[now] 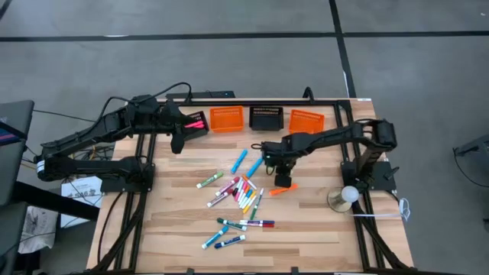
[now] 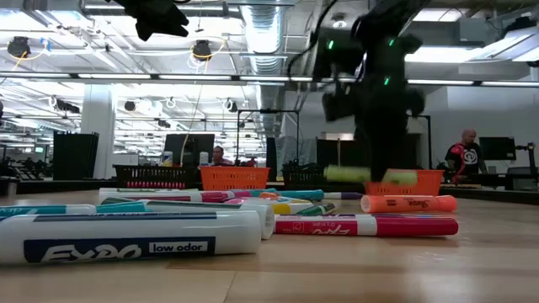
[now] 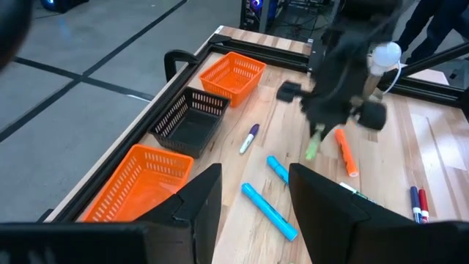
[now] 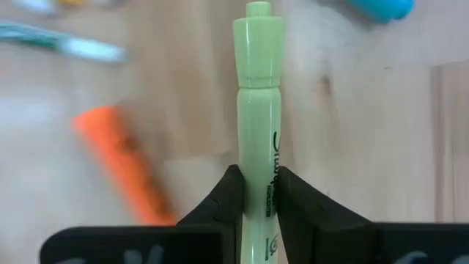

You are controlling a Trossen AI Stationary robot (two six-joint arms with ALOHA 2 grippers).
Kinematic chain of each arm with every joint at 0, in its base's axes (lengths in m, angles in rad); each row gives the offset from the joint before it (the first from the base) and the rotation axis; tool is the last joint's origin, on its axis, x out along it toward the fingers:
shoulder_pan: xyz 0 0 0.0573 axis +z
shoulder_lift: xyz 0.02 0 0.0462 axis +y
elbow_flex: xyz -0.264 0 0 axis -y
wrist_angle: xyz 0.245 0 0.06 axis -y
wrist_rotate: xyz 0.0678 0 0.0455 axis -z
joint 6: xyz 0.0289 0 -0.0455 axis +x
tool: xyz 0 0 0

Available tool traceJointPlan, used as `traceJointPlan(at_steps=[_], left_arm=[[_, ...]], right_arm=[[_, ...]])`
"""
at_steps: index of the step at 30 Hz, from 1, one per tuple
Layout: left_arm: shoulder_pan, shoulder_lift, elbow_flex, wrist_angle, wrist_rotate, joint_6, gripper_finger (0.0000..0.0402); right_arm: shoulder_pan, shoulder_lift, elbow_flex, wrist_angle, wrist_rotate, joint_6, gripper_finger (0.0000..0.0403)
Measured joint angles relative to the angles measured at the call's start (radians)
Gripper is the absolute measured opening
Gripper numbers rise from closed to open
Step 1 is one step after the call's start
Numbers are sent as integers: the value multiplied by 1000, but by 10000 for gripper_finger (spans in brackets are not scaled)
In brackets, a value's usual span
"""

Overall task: Pick & Place Markers
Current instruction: Put the light green highlighter into the left black bin

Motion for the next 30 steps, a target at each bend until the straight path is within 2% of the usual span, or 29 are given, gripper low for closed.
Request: traceJointPlan(at_steps=[6,10,15,21,30], left_arm=[[0,0,0,2,0,2,158],[0,0,0,9,14,2,158],[0,0,0,78,98,3,158],[0,6,1,240,199,3,158],[0,113,1,396,302,0,158]], right_arm=[[-31,-202,1,66,-27,87,45],[-54,-332,1,237,-42,159,45],[-88,-421,2,495,-37,192,45],[-118,-415,3,736,-40,208,45],[-118,-274,2,993,-46,208,45]])
